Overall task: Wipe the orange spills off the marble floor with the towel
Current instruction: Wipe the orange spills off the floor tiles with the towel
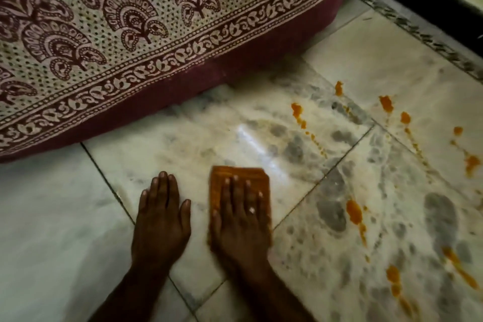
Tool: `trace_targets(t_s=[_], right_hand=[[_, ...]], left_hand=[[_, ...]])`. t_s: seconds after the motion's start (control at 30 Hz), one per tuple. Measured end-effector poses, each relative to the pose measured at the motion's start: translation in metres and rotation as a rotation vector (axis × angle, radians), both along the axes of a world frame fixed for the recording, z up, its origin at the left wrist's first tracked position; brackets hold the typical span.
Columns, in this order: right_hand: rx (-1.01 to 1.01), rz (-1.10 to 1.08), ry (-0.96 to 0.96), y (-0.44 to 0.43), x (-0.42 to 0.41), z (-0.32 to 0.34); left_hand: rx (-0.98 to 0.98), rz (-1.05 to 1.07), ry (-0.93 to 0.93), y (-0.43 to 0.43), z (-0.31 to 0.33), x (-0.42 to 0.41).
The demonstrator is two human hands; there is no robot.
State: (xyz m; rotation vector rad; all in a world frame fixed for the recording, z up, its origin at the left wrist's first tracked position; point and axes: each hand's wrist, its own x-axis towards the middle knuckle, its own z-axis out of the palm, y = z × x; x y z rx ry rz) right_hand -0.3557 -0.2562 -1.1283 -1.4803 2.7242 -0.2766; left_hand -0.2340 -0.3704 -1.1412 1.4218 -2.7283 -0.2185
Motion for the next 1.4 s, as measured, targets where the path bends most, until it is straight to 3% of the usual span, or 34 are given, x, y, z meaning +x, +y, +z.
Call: trace_targets(t_s=[0.07,0.13,0.3,0.47,0.57,0.67,0.87,1.0,1.17,1.3,1.4], right_hand=[[-0.024,0.08,-0.01,-0.036,-0.026,0.001],[0.017,0.019,-0.036,-0.055,-0.07,0.001],[0.213,-0.258,-0.063,0.019,-0.155,0.007],[0.126,-0.478,-0.017,0.119,-0.069,0.007],[0.033,-0.275,0.035,0.113,-0.009,-0.004],[-0.045,-0.146,0.077,0.081,-0.043,-0.004],[0.058,-0.474,-0.013,0.139,-0.133,-0.002],[0.055,-0.703,0.042,0.225,-0.086,0.004],[0.018,-0.568,0.039,0.206,-0.01,-0.005],[-0.034,-0.358,0.094,0.161,-0.075,-0.005],[0.009,-0.454,0.056,0.171,-0.134,-0.004]], left_hand=[[-0.012,-0.004,0.007,0.0,0.001,0.0],[-0.003,0.011,0.012,-0.001,0.001,0.001],[0.012,0.006,-0.002,0.0,0.002,0.001],[0.054,-0.096,0.04,0.023,0.006,-0.017],[0.068,-0.275,0.054,0.063,0.002,-0.042],[0.042,-0.375,0.048,0.085,0.001,-0.071],[0.044,-0.441,0.031,0.115,0.004,-0.102],[0.075,-0.496,0.029,0.142,0.006,-0.102],[0.043,-0.471,0.031,0.153,0.003,-0.105],[0.017,-0.481,0.027,0.152,0.003,-0.104],[0.03,-0.473,0.013,0.153,0.005,-0.105]])
